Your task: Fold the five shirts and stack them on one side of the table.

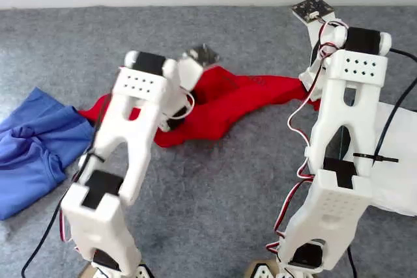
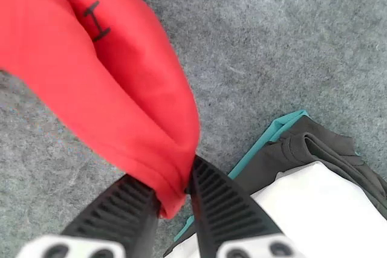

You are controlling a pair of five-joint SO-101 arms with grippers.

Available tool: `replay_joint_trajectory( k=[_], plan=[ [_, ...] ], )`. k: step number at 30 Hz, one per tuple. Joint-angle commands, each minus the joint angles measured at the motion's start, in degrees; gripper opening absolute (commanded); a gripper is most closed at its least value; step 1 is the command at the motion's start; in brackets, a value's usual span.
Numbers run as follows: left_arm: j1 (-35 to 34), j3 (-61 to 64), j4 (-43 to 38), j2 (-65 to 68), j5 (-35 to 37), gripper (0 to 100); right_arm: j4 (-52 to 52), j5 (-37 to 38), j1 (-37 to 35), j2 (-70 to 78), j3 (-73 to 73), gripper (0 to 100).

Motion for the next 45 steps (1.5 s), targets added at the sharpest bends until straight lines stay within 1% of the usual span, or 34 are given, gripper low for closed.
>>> replay_joint_trajectory(
  k=[1, 4, 7, 10, 14, 19, 24, 25, 29, 32, 35, 38, 40, 43, 45],
  plan=[
    [-1.6, -3.0, 1.3, -10.5, -0.1, 2, 2.0, 0.3, 0.0, -7.6, -2.4, 0.9],
    [-3.5, -3.7, 1.2, -17.5, -0.1, 2, 2.0, 0.4, 0.0, -12.0, -2.4, 0.9],
    [-5.8, -7.3, 1.0, -23.3, 0.3, 2, 2.0, 0.4, 0.0, -18.2, -2.4, 0.9],
    [-8.4, -12.8, -1.0, -27.2, 3.5, 2, 1.9, 0.5, -0.2, -24.9, -2.4, 0.9],
    [-11.6, -22.5, -2.0, -29.3, 6.8, 2, 1.5, 3.2, -0.2, -33.5, -2.4, 0.9],
    [-14.2, -39.2, -2.3, -29.5, 6.8, 2, -0.1, 6.2, -0.1, -43.2, -2.5, 0.9],
    [-16.1, -53.6, -8.4, -29.5, 6.5, 2, -6.9, 8.8, 0.1, -51.8, -2.5, 0.9],
    [-16.4, -55.5, -9.8, -29.6, 5.6, 2, -8.3, 9.2, 0.1, -53.3, -2.5, 0.9],
    [-16.6, -63.0, -13.1, -29.8, -2.5, 2, -13.0, 11.1, 0.1, -58.3, -2.5, 0.9],
    [-16.6, -68.9, -13.8, -29.8, -8.0, 2, -15.0, 12.8, 0.2, -61.9, -2.5, 0.9],
    [-16.7, -73.6, -12.8, -29.8, -12.4, 2, -15.7, 14.9, 0.2, -65.4, -2.5, 0.9],
    [-16.7, -77.7, -10.0, -29.8, -14.9, 2, -15.2, 17.1, 0.2, -68.6, -2.5, 0.9],
    [-16.7, -80.2, -6.9, -29.8, -15.1, 2, -15.1, 18.5, 0.9, -70.5, -2.5, 0.9],
    [-16.7, -80.7, -0.7, -31.1, -15.1, 2, -14.0, 19.4, 5.6, -72.2, -2.4, 0.9],
    [-16.7, -79.4, 1.4, -32.3, -14.9, 2, -10.0, 20.2, 7.5, -72.2, -2.3, 0.9]
  ],
)
